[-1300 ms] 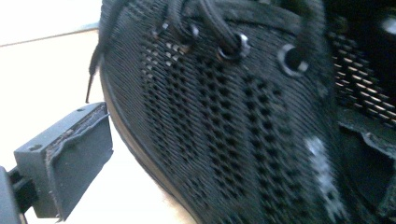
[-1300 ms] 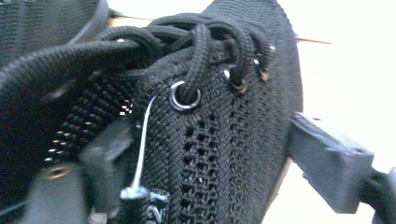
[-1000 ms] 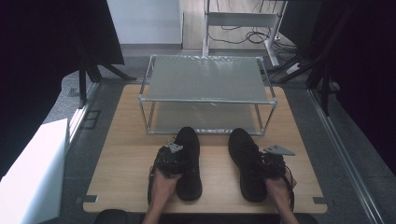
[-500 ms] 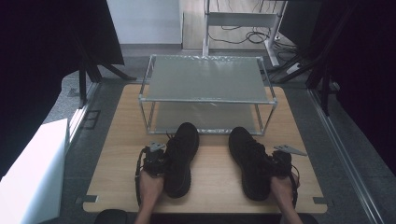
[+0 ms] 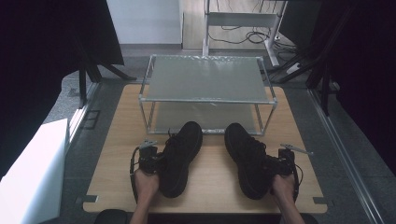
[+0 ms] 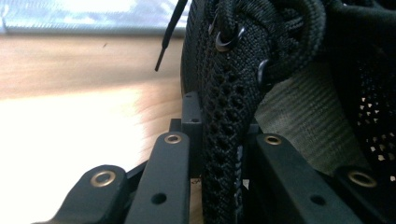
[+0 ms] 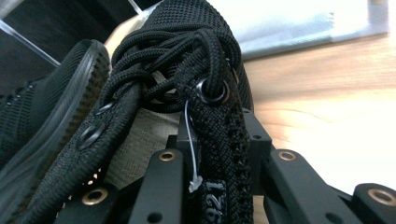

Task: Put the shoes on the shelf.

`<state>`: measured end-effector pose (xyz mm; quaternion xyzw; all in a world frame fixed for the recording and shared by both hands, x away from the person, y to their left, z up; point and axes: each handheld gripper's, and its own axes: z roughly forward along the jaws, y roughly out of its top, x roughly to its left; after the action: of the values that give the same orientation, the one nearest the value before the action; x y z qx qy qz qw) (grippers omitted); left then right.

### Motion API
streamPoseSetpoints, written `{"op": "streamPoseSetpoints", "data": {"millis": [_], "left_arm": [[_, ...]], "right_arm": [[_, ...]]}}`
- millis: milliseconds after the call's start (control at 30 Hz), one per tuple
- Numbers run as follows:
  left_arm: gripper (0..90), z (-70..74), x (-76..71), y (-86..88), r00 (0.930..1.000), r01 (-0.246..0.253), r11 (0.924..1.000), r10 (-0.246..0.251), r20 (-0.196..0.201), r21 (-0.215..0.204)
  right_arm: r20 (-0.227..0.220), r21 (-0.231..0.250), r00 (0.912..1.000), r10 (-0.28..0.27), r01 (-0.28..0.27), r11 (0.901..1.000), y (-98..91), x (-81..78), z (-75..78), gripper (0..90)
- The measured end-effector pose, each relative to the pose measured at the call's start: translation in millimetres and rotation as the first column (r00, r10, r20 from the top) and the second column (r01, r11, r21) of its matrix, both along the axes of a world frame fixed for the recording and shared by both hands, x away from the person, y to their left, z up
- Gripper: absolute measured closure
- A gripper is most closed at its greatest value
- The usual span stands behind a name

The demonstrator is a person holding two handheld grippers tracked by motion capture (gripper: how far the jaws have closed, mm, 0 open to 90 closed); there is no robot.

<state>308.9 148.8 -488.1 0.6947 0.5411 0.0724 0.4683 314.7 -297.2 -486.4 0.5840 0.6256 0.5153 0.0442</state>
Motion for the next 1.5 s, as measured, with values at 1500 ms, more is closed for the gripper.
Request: {"op": "streamPoseSetpoints", "data": {"millis": [1500], "left_arm": [[79.7,93.3,-3.3,-14.1,0.9904,-0.036,0.9727,0.066,0.122,-0.229]], "right_arm": [[0.093,0.310,0.9954,0.024,-0.052,0.9493,37.1,6.4,101.6,74.9]]}}
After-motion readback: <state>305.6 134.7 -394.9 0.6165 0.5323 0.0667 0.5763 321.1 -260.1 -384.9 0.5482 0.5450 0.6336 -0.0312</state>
